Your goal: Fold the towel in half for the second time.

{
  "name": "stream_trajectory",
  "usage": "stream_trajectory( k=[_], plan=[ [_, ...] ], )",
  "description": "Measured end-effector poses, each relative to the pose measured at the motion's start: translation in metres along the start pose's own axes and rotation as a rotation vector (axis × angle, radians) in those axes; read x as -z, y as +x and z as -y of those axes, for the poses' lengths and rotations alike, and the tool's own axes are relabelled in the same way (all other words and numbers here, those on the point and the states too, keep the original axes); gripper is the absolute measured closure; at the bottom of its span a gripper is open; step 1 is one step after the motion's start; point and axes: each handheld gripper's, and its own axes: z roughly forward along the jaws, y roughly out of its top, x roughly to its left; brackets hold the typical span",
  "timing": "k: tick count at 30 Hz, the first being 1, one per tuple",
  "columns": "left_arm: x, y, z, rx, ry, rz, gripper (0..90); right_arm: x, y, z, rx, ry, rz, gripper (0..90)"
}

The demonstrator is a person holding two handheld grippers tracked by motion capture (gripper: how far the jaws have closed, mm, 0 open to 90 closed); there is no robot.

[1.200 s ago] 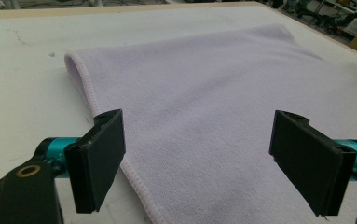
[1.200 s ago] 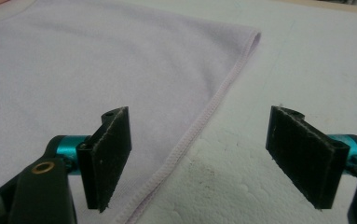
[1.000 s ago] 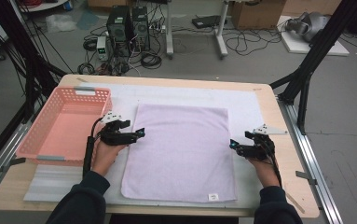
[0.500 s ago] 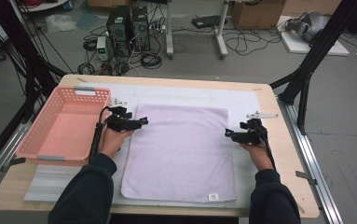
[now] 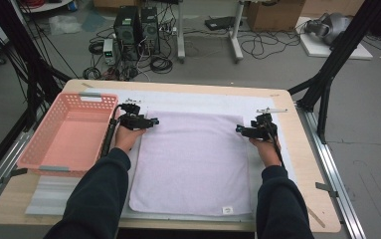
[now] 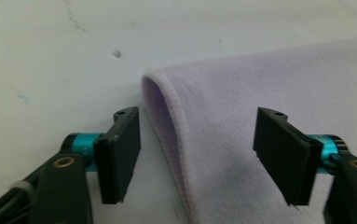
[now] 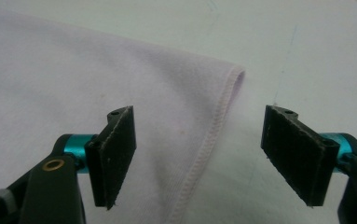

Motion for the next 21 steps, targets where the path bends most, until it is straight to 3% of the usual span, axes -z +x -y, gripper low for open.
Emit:
stream_trajectory(
  k=[6,12,14,16,18,19,21],
  plan=[
    [-0.004,0.004,-0.004,-0.043,-0.008,-0.07,36.9,-0.015,0.0,-0.006,0.008,0.035,0.053,34.4],
    [-0.008,0.002,-0.005,-0.088,-0.005,-0.098,41.7,-0.029,0.0,-0.008,0.013,0.077,0.098,43.3],
    [-0.008,0.002,-0.005,-0.098,-0.003,-0.104,47.3,-0.03,0.0,-0.008,0.004,0.069,0.112,48.4],
    [-0.007,0.001,-0.004,-0.112,-0.004,-0.09,56.2,-0.029,0.0,-0.008,0.002,0.067,0.111,60.0],
    [-0.007,-0.001,-0.004,-0.144,0.003,-0.037,73.3,-0.03,0.003,-0.009,0.011,0.07,0.073,75.7],
    [-0.008,-0.003,-0.004,-0.154,0.005,-0.042,81.7,-0.03,0.005,-0.009,0.017,0.071,0.054,83.7],
    [-0.007,-0.002,-0.004,-0.099,0.001,-0.035,84.5,-0.031,0.008,-0.009,0.031,0.073,0.067,85.1]
  ],
)
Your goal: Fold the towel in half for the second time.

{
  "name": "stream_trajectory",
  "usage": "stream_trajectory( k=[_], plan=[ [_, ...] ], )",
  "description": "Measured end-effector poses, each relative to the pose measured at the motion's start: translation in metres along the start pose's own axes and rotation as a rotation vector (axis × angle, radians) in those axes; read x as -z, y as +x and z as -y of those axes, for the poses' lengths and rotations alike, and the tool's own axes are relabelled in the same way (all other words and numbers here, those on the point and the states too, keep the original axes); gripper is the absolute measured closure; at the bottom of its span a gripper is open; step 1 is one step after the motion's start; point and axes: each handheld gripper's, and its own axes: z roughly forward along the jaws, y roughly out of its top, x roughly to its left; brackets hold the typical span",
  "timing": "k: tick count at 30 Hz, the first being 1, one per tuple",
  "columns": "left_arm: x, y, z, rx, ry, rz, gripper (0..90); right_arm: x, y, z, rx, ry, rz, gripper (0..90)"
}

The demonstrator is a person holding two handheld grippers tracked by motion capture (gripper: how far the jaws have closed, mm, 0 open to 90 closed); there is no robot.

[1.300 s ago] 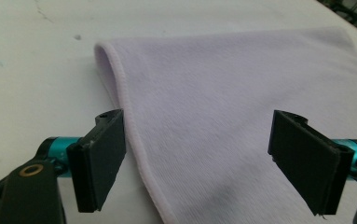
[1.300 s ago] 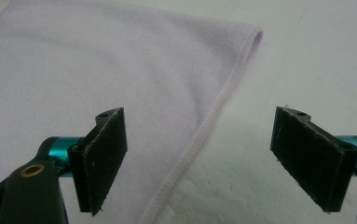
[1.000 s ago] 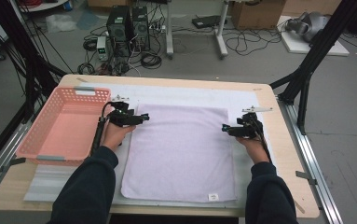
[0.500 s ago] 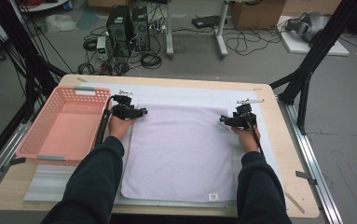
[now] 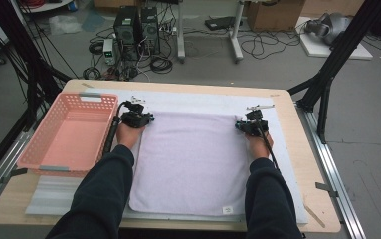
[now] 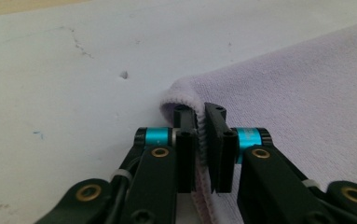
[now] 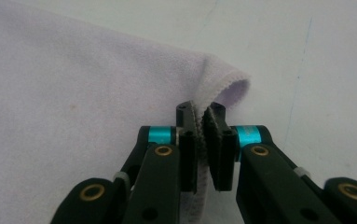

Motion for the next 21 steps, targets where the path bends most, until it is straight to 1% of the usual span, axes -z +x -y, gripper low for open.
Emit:
stream_trajectory(
  k=[2,3,5,7,9,10,12,13,15,16,17,18,19,21],
  plan=[
    [0.001,0.003,0.0,0.07,0.001,0.018,85.5,0.001,-0.002,0.0,-0.023,-0.003,-0.015,86.0],
    [0.002,0.004,0.0,0.089,-0.002,0.021,85.7,0.002,-0.002,0.0,-0.031,-0.004,-0.017,86.1],
    [0.005,0.004,-0.002,0.1,-0.023,0.023,85.8,0.004,-0.001,-0.001,-0.014,-0.03,-0.004,86.3],
    [0.01,0.005,-0.004,0.117,-0.046,0.037,85.8,0.008,0.0,-0.002,-0.024,-0.06,-0.012,86.3],
    [0.016,0.004,-0.006,0.102,-0.06,0.052,85.8,0.013,0.0,-0.003,-0.024,-0.074,-0.023,86.3],
    [0.019,0.003,-0.006,0.094,-0.065,0.06,85.8,0.016,-0.001,-0.002,-0.027,-0.09,-0.031,86.2],
    [0.026,0.002,-0.007,0.087,-0.056,0.078,85.7,0.024,-0.001,0.0,-0.032,-0.11,-0.053,86.2],
    [0.031,-0.001,-0.006,0.075,-0.069,0.084,85.7,0.028,0.0,0.001,-0.028,-0.118,-0.064,86.2],
    [0.043,-0.006,-0.002,0.065,-0.107,0.102,85.7,0.036,0.002,0.005,-0.027,-0.136,-0.082,86.2],
    [0.048,-0.01,0.0,0.051,-0.106,0.114,85.7,0.041,0.003,0.007,-0.027,-0.148,-0.091,86.2],
    [0.052,-0.014,0.001,0.023,-0.095,0.121,85.7,0.045,0.003,0.009,-0.027,-0.157,-0.105,86.1],
    [0.058,-0.018,0.003,0.012,-0.131,0.121,85.7,0.049,0.005,0.011,-0.026,-0.16,-0.112,86.1],
    [0.063,-0.02,0.005,0.016,-0.149,0.128,85.7,0.053,0.007,0.013,-0.018,-0.164,-0.116,86.1],
    [0.072,-0.023,0.006,0.019,-0.153,0.142,85.7,0.061,0.01,0.017,-0.003,-0.177,-0.125,86.1]
  ],
)
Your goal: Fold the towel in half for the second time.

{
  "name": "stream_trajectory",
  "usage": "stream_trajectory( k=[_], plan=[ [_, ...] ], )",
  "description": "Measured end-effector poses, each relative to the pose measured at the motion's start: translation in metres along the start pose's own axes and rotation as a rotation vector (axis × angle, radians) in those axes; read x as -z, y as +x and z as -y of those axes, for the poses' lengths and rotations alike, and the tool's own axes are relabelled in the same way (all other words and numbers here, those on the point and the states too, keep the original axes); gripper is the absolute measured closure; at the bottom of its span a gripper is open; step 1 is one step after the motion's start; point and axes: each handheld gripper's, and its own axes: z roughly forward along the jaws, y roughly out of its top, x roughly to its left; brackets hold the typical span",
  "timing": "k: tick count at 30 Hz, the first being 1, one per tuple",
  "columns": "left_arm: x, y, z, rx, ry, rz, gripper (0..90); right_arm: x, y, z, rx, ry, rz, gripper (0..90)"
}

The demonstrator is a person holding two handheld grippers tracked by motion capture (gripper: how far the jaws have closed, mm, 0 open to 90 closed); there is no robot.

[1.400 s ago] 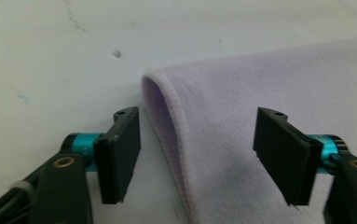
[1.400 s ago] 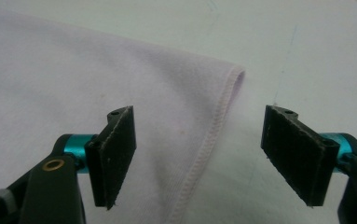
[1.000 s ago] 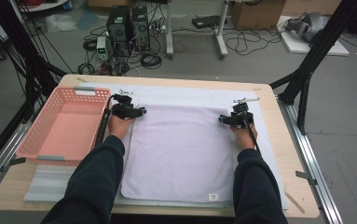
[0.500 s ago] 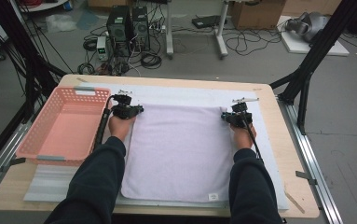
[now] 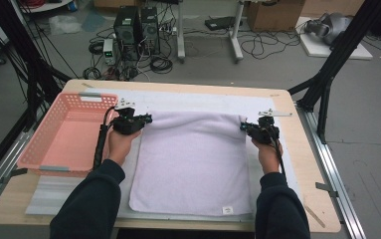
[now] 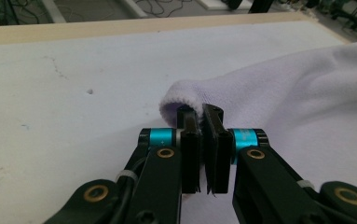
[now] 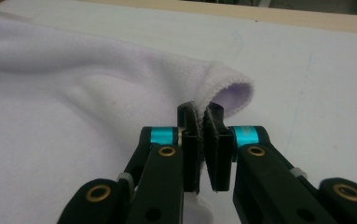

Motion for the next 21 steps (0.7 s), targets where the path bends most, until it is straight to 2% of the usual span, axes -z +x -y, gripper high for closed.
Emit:
stream_trajectory(
  k=[2,6,10,14,18,21],
  plan=[
    [0.008,-0.005,0.0,-0.001,-0.024,0.007,85.7,0.007,0.004,0.0,0.014,0.019,-0.006,86.0],
    [0.02,-0.011,0.003,-0.006,-0.037,0.031,85.7,0.022,0.012,0.001,0.036,-0.013,-0.028,86.0],
    [0.03,-0.013,0.009,0.015,-0.046,0.053,85.7,0.031,0.017,0.007,0.056,-0.02,-0.04,85.8],
    [0.039,-0.017,0.018,0.008,-0.036,0.068,85.6,0.038,0.016,0.016,0.05,-0.023,-0.058,85.7],
    [0.048,-0.018,0.028,0.025,-0.037,0.094,85.5,0.046,0.021,0.025,0.083,-0.006,-0.066,85.5],
    [0.054,-0.023,0.037,0.016,-0.028,0.105,85.5,0.053,0.025,0.035,0.085,-0.005,-0.076,85.4]
  ],
)
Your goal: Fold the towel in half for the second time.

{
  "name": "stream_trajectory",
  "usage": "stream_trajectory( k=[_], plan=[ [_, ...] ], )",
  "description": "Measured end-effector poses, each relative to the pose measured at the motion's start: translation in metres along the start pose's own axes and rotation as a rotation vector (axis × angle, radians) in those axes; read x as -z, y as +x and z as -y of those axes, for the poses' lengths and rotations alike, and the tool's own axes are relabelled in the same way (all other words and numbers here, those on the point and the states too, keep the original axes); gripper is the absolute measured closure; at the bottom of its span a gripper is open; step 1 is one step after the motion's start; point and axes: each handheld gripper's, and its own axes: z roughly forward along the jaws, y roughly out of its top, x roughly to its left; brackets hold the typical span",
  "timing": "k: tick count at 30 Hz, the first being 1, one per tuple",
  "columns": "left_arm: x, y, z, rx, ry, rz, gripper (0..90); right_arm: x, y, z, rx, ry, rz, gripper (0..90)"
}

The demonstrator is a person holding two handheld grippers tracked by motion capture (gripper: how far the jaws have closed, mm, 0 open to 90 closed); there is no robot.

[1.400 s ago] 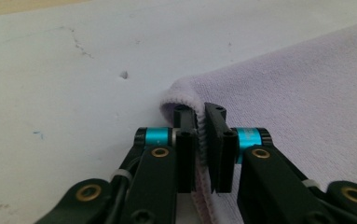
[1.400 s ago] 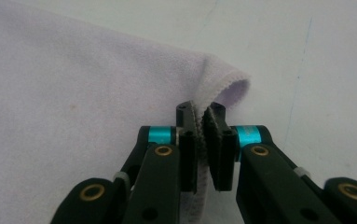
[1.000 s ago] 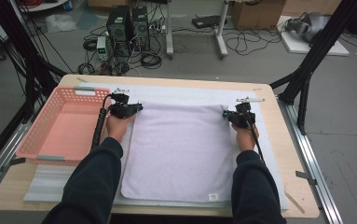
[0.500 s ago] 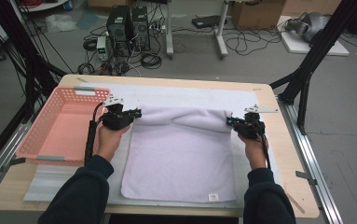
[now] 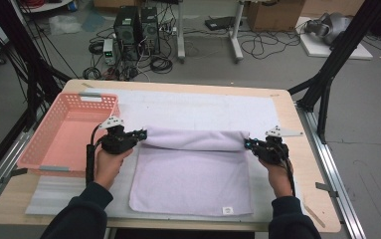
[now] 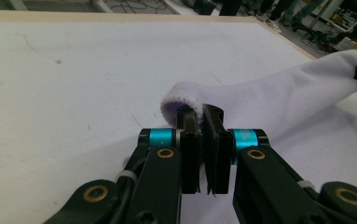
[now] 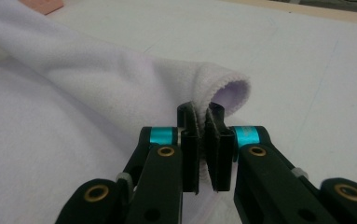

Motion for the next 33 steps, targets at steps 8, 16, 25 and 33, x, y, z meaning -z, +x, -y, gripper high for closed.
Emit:
stream_trajectory(
  k=[8,16,25,33],
  plan=[
    [0.017,-0.013,0.022,-0.019,0.011,0.035,85.4,0.017,0.011,0.023,-0.003,0.011,-0.021,85.3],
    [0.032,-0.019,0.043,-0.014,0.024,0.043,85.3,0.035,0.025,0.038,0.005,0.021,-0.031,85.3],
    [0.036,-0.026,0.056,0.0,0.03,0.016,52.8,0.04,0.03,0.046,0.002,0.046,-0.036,63.1],
    [0.028,-0.022,0.044,-0.047,-0.005,0.0,40.4,0.047,0.026,0.038,-0.061,-0.089,-0.027,41.1]
  ],
)
